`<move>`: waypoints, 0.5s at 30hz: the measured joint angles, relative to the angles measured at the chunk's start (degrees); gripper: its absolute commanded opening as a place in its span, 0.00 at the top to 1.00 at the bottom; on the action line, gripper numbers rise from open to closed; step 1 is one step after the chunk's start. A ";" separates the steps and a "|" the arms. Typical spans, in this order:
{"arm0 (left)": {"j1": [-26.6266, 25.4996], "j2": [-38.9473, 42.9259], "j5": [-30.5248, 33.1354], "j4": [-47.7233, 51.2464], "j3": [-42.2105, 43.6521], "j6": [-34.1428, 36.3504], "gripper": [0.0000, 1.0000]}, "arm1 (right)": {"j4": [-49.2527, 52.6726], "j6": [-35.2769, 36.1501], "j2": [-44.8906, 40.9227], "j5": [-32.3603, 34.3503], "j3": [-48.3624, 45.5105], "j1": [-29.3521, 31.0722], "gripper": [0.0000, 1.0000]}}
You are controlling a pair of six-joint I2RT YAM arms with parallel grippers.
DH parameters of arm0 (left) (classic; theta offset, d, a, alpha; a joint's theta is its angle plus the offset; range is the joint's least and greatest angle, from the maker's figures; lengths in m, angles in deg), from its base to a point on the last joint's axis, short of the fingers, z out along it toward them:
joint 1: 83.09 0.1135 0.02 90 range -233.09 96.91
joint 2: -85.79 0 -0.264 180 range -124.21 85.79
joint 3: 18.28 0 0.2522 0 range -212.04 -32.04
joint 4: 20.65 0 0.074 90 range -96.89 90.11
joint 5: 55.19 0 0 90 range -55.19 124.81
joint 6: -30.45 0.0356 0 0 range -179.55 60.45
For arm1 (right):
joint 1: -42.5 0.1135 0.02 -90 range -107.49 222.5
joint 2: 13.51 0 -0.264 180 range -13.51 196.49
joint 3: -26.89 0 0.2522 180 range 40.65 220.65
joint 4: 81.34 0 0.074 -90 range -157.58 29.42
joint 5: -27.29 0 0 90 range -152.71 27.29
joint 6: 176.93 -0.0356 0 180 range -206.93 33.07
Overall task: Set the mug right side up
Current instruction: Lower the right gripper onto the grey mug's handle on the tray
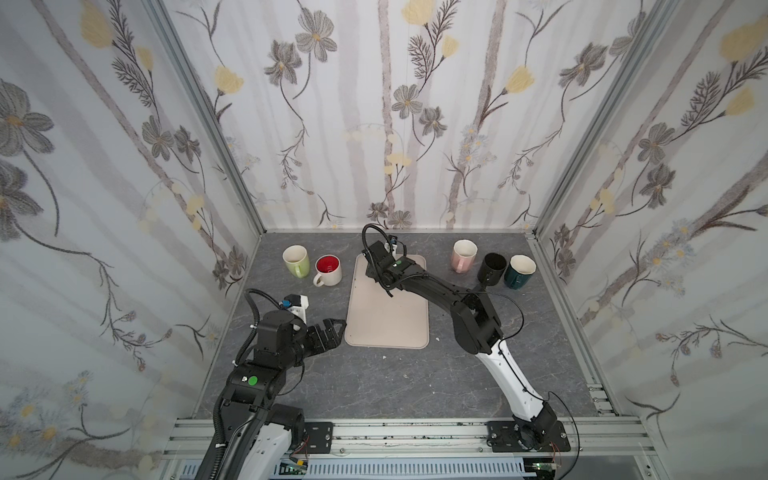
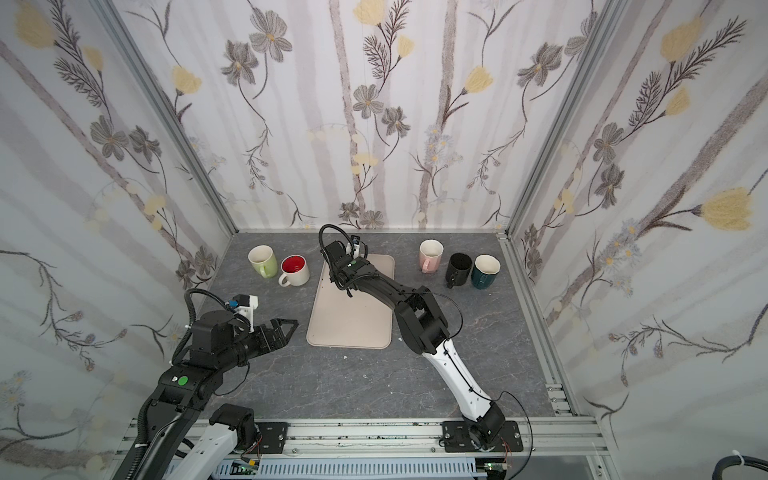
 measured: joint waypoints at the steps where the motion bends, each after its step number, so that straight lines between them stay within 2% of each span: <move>1: 0.00 0.09 0.00 -0.02 0.17 -0.15 0.00 | 0.39 -0.02 0.00 -0.02 0.00 -0.15 0.31; 4: 0.00 0.39 0.00 -0.35 0.70 -0.46 0.00 | 1.66 -0.02 0.00 0.02 -0.02 -0.50 0.41; 6: 0.00 0.55 -0.02 -0.55 1.09 -0.74 0.00 | 2.47 -0.11 0.00 0.00 -0.02 -0.74 0.43; 8: 0.00 0.76 -0.02 -0.57 1.29 -1.11 0.00 | 3.30 -0.13 0.00 0.00 -0.02 -0.92 0.51; 15: 0.00 1.07 -0.02 -1.01 1.36 -1.88 0.00 | 4.46 -0.57 -0.17 -0.02 -1.42 -1.11 0.61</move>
